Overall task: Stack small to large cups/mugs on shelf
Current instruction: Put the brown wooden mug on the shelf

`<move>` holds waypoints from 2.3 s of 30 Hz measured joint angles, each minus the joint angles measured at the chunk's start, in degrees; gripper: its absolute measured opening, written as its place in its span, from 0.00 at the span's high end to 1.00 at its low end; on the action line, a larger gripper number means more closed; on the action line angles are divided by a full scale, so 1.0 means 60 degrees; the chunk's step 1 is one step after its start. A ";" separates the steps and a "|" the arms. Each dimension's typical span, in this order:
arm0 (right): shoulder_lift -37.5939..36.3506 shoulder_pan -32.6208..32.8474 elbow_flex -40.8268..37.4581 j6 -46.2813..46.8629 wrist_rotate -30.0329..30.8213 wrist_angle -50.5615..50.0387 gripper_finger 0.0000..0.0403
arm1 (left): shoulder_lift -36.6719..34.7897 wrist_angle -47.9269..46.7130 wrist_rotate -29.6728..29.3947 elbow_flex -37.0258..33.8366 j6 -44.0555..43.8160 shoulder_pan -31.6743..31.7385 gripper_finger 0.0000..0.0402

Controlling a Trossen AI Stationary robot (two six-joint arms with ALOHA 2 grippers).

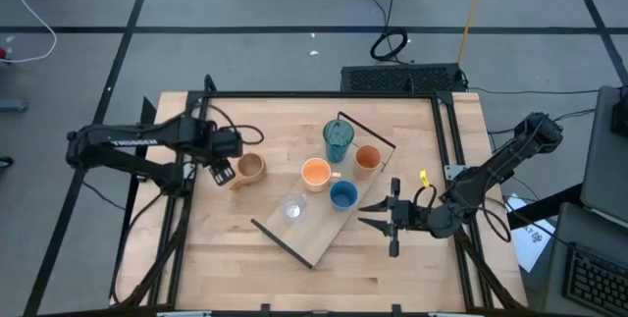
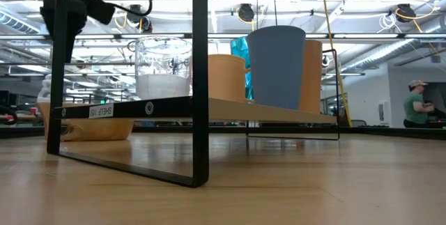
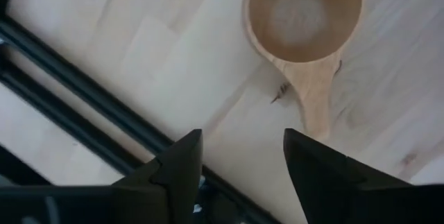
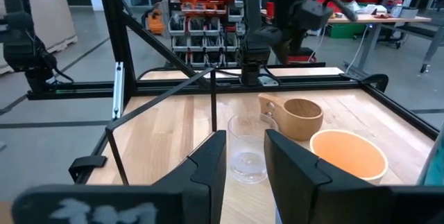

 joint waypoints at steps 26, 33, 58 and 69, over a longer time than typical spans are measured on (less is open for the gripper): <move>0.0000 0.0004 0.0000 0.0000 0.0000 -0.0080 0.78 | -0.0212 0.2611 -0.0095 -0.2697 -0.2642 -0.2192 0.28; 0.0000 0.0004 0.0000 0.0000 -0.0002 -0.0076 0.78 | -0.0212 0.3450 -0.0096 -0.3136 -0.2711 -0.2192 0.27; 0.0000 0.0004 0.0000 -0.0029 0.0000 -0.0073 0.78 | -0.0180 0.5072 -0.0175 -0.4186 -0.2376 -0.2192 0.56; 0.0000 0.0004 0.0000 -0.0011 0.0000 -0.0073 0.78 | -0.0173 0.5053 -0.0007 -0.4147 -0.1675 -0.2192 0.78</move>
